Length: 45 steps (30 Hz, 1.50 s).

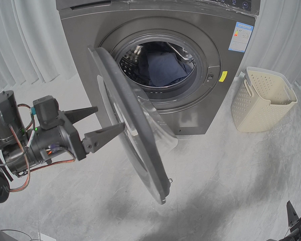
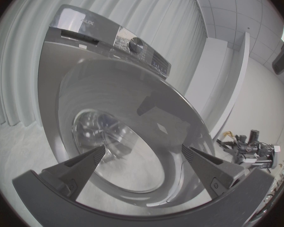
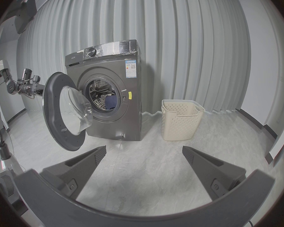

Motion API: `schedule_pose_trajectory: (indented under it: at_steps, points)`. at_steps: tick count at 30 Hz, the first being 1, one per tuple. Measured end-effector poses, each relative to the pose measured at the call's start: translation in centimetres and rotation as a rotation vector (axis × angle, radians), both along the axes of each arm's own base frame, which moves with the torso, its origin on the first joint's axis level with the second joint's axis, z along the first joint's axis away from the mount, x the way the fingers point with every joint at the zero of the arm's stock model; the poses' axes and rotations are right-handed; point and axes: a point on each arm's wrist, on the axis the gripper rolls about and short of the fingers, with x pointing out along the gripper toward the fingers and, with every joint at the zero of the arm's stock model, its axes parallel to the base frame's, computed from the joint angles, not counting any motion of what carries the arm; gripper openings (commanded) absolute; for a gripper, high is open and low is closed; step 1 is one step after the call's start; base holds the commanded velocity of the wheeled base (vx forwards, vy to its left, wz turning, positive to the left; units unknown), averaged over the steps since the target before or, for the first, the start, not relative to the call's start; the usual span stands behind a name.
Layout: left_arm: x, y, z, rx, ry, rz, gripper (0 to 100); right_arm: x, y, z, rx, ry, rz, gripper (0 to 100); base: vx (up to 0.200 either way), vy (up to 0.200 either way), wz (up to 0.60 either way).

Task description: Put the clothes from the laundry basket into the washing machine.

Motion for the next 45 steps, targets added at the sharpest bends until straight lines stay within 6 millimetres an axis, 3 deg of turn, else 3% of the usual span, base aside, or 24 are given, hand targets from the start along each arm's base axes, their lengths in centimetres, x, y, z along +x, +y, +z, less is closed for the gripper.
schedule_pose_trajectory:
  at_steps: [15, 27, 37, 45]
  points:
    - [7.4, -5.6, 1.7, -0.205, -0.046, 0.208, 100, 0.0, 0.0, 0.0, 0.000, 0.000, 0.000, 100, 0.000, 0.000, 0.00]
    - [10.4, -7.5, 3.5, -0.353, -0.048, 0.330, 100, 0.0, 0.0, 0.0, 0.000, 0.000, 0.000, 100, 0.000, 0.000, 0.00]
    - [8.8, -7.0, 2.9, -0.327, -0.003, 0.347, 100, 0.0, 0.0, 0.0, 0.000, 0.000, 0.000, 100, 0.000, 0.000, 0.00]
    - [2.9, -4.9, 1.5, -0.224, 0.054, 0.310, 100, 0.0, 0.0, 0.0, 0.000, 0.000, 0.000, 100, 0.000, 0.000, 0.00]
